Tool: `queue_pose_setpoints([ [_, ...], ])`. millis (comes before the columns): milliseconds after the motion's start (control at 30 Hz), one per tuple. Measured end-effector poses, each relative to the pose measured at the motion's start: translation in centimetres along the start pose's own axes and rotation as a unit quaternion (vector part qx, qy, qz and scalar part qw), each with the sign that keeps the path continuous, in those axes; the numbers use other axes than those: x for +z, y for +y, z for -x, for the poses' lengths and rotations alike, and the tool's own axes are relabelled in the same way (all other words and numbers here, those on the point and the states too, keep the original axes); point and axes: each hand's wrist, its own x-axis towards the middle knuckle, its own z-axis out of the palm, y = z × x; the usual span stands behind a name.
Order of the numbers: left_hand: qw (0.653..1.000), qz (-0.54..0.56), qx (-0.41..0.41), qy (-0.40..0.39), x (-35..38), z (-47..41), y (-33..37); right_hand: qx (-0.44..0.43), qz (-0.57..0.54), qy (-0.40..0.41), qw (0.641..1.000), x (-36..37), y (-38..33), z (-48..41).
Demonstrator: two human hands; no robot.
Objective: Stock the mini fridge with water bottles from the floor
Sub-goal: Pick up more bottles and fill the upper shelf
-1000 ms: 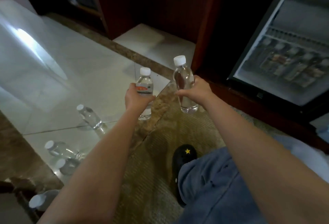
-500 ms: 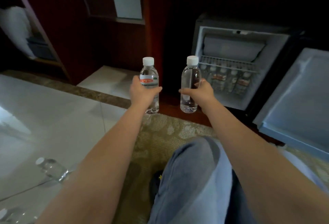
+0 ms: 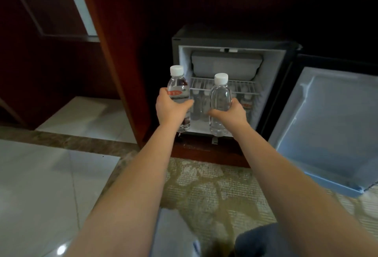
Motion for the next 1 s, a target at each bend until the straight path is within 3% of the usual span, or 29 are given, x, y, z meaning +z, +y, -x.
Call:
queue_pose_setpoints([
  [167, 1.0, -0.001, 0.01, 0.03, 4.9, -4.0, -1.9, -0.004, -0.024, 0.006, 1.0, 0.4, 1.1, -6.7],
  [333, 0.999, -0.003, 0.008, 0.054, 7.2, -8.8, -4.1, -0.048, 0.033, 0.012, 0.998, 2.3, -0.1, -12.8],
  [533, 0.996, 0.036, 0.047, 0.071, 8.6, -11.1, -7.6, -0.032, 0.062, -0.036, 0.997, 5.5, -1.9, -17.5],
  [800, 0.988, 0.094, 0.007, 0.123, 10.4, -12.5, -10.6, -0.064, 0.077, 0.014, 0.995, 7.6, -2.7, -21.1],
  [1000, 0.99, 0.093, -0.008, 0.104, 10.6, -13.4, -12.1, -0.081, 0.026, 0.034, 0.996, 8.9, -2.5, -22.3],
])
